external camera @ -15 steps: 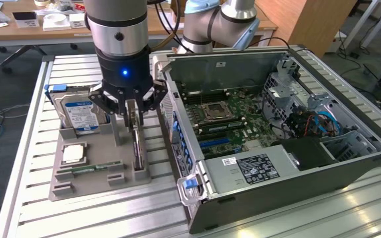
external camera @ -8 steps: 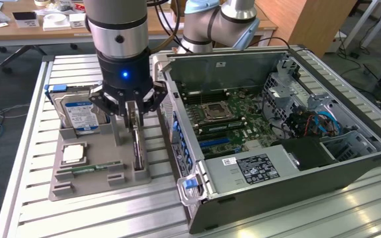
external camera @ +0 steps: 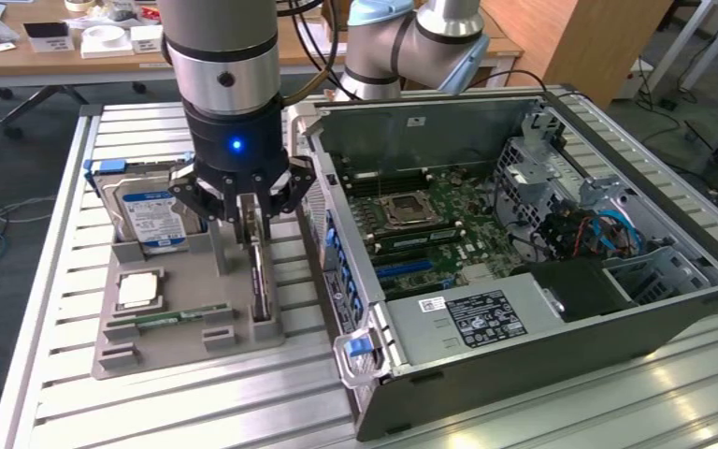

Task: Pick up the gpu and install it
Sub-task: 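Pick up the gpu and move the gpu toward the slot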

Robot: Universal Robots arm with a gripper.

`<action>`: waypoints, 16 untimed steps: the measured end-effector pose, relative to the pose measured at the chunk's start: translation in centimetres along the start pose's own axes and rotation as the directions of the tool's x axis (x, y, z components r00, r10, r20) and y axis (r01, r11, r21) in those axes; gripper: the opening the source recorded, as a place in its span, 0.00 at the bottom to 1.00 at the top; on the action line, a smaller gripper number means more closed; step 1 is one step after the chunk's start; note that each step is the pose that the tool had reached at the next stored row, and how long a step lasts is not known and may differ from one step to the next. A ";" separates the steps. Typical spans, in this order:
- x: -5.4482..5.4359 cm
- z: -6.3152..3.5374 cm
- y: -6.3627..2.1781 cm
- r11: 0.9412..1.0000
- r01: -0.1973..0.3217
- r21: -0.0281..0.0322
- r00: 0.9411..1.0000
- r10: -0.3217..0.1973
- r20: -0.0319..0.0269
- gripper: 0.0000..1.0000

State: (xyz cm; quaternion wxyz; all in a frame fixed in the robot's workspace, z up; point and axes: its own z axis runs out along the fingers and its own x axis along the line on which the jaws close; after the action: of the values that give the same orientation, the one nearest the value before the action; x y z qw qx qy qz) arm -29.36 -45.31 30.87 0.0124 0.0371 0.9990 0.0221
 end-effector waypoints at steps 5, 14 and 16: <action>0.0 0.01 0.00 1.000 0.000 0.000 1.000 0.000 0.000 0.37; 0.0 0.17 0.00 1.000 0.000 0.000 1.000 0.000 0.000 0.43; 0.0 0.37 -0.01 1.000 0.000 0.000 1.000 0.000 0.000 0.43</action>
State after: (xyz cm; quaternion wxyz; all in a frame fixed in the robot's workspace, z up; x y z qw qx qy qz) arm -29.36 -45.31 30.51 0.0125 0.0371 0.9990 0.0222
